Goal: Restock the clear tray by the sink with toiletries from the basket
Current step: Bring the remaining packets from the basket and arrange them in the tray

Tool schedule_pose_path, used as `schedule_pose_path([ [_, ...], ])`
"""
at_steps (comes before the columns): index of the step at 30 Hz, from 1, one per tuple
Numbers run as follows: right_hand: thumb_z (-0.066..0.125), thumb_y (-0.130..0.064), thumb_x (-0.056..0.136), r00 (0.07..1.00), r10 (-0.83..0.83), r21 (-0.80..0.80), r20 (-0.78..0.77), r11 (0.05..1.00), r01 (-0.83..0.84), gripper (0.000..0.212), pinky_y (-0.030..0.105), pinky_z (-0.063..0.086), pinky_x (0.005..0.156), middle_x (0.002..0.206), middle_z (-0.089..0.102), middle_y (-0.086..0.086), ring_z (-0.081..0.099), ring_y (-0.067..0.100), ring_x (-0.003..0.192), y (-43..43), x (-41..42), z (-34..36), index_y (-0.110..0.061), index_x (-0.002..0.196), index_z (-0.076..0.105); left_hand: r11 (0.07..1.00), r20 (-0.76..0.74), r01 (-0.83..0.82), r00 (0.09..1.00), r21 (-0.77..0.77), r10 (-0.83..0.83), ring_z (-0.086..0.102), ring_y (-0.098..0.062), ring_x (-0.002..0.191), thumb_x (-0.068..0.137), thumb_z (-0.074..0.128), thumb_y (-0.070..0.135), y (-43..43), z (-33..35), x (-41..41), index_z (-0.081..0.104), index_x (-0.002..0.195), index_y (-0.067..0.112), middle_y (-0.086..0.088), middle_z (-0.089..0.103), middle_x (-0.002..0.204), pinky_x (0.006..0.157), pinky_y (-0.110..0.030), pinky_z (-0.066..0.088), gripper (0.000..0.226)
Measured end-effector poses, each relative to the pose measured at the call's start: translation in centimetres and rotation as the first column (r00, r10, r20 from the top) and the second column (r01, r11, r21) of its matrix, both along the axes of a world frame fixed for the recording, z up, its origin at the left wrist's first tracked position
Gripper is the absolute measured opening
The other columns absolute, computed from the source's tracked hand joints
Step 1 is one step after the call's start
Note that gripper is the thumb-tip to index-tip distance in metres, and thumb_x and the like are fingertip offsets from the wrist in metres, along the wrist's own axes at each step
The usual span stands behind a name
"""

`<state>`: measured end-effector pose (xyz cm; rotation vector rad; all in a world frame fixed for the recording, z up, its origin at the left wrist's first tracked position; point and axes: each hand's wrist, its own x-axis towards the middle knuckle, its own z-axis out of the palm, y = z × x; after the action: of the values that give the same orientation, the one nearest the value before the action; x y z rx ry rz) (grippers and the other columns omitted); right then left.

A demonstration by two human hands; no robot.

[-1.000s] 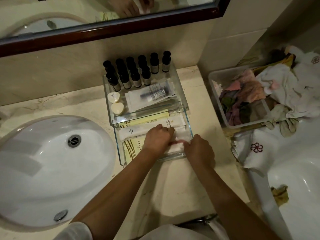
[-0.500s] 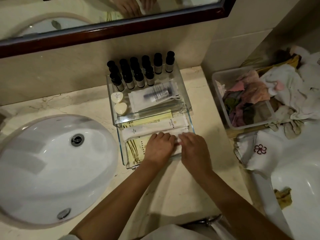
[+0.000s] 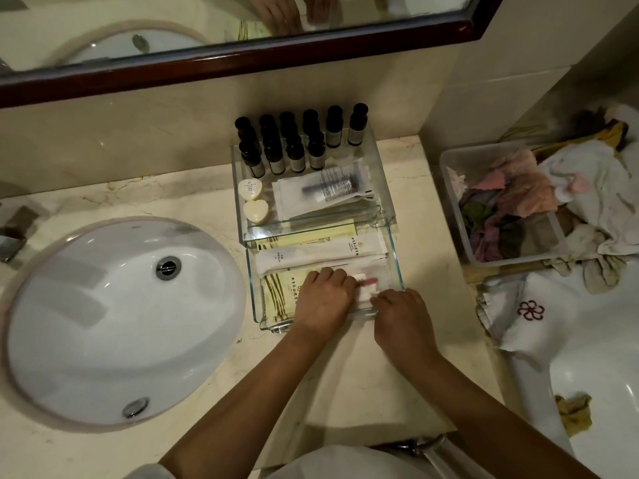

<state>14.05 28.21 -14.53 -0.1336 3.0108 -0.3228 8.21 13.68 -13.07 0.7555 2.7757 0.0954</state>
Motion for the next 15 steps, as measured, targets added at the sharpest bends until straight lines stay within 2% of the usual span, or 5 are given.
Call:
schedule_pose_path([
  [3,0.061,0.0,0.061,1.0,0.007,-0.075,-0.015,0.997,-0.008,0.034,0.03,0.05,0.075,0.078,0.069,0.003,0.063,0.024,0.069,-0.8,-0.5,0.5,-0.013,0.09,0.073,0.985,-0.007,-0.154,0.988,0.081,0.155,0.065,-0.022,0.075,0.082,0.046,0.031,-2.0,0.8,1.5,0.068,0.089,0.015,-0.002,0.067,0.086,0.062,-0.03,0.051,0.027],
  [6,0.065,0.01,0.057,0.994,0.105,-0.242,0.009,0.965,-0.1,0.06,0.036,0.054,0.087,0.108,0.068,0.007,0.064,0.028,0.099,-3.2,-1.2,1.1,-0.012,0.113,0.066,0.948,0.022,-0.318,0.948,-0.02,0.319,0.06,-0.033,0.11,0.09,0.034,0.044,-4.8,0.6,3.4,0.058,0.122,0.008,-0.016,0.061,0.123,0.086,-0.041,0.053,0.054],
  [9,0.075,0.004,0.052,0.967,0.241,-0.19,0.08,0.956,-0.223,0.078,0.043,0.038,0.099,0.131,0.058,0.012,0.057,0.031,0.119,-5.5,-1.5,1.2,-0.009,0.126,0.057,0.933,0.105,-0.338,0.93,-0.127,0.351,0.051,-0.036,0.124,0.095,0.013,0.055,-6.7,-0.3,5.3,0.048,0.135,0.01,-0.018,0.05,0.137,0.098,-0.045,0.044,0.07],
  [13,0.074,-0.001,0.062,0.931,0.289,-0.178,0.222,0.951,-0.253,0.074,0.044,0.021,0.106,0.142,0.048,0.013,0.046,0.032,0.13,-6.6,-1.3,0.6,-0.009,0.133,0.051,0.936,0.129,-0.318,0.932,-0.152,0.338,0.049,-0.033,0.127,0.093,0.011,0.061,-7.6,-1.3,5.9,0.035,0.142,0.018,-0.012,0.045,0.143,0.099,-0.046,0.039,0.069],
  [15,0.079,-0.003,0.056,0.932,0.299,-0.148,0.202,0.951,-0.273,0.076,0.044,0.029,0.103,0.135,0.055,0.012,0.054,0.031,0.123,-6.4,-1.1,0.3,-0.01,0.128,0.057,0.933,0.135,-0.326,0.928,-0.151,0.346,0.048,-0.033,0.128,0.092,0.013,0.062,-7.6,-1.4,5.8,0.032,0.143,0.02,-0.01,0.044,0.144,0.099,-0.051,0.04,0.068],
])
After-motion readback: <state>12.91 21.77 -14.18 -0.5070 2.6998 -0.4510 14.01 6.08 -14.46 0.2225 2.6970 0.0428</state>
